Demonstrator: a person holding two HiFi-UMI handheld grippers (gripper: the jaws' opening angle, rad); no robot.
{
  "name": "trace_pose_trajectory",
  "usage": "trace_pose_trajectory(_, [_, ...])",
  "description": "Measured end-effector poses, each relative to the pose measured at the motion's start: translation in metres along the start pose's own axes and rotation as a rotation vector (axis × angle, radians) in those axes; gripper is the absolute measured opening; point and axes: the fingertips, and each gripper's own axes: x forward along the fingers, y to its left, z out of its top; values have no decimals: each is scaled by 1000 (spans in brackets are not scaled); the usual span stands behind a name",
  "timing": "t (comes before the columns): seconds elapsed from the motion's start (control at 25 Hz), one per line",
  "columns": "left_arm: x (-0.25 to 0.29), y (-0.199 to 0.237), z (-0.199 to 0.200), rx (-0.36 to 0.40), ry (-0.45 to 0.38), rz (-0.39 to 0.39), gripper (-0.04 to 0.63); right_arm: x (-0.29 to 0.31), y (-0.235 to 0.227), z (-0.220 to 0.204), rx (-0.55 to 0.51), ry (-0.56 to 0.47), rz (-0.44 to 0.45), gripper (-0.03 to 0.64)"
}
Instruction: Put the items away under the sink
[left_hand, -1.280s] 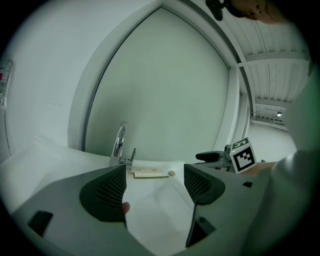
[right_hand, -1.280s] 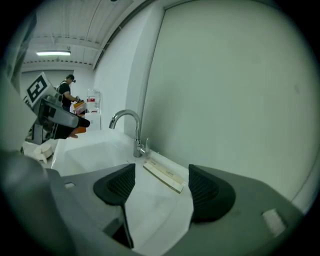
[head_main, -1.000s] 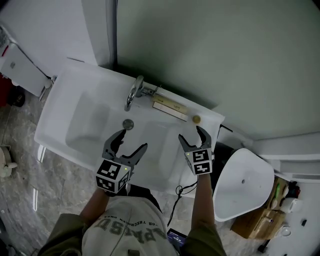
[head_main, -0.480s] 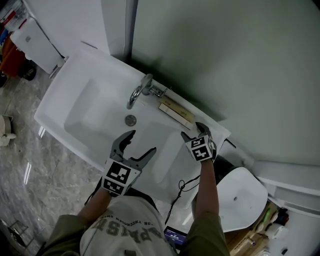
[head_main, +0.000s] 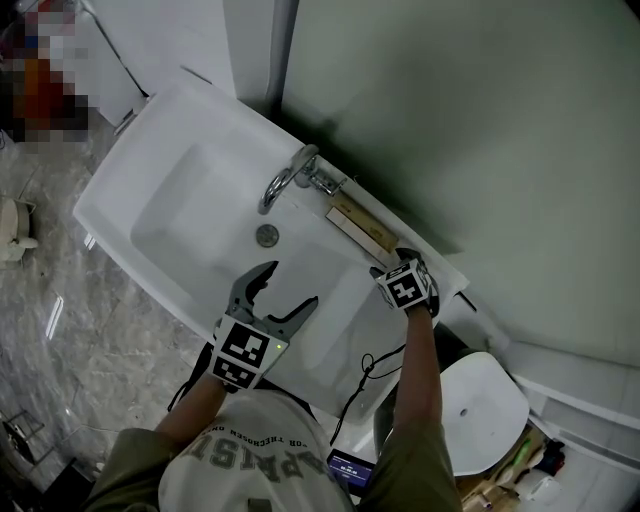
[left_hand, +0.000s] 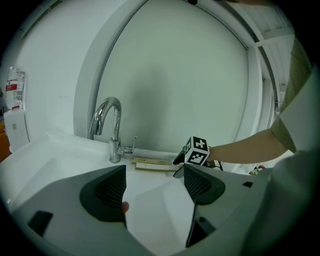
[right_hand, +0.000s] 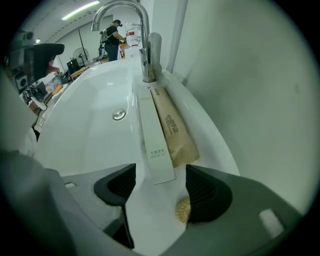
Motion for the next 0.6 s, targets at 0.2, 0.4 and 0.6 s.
trace_pose_trajectory(0.2, [3,-2,-1,-1,4,14,345,5,-3,-5,-19,29,6,279])
trace_pose_trajectory(0.4, [5,-5,-3,3,12,25,345,6,-6,-8,1,35,7,222])
trace_pose_trajectory(0.6, [5,-6,-6,5,17,38,345,6,-6,-10,-6,33,18,156])
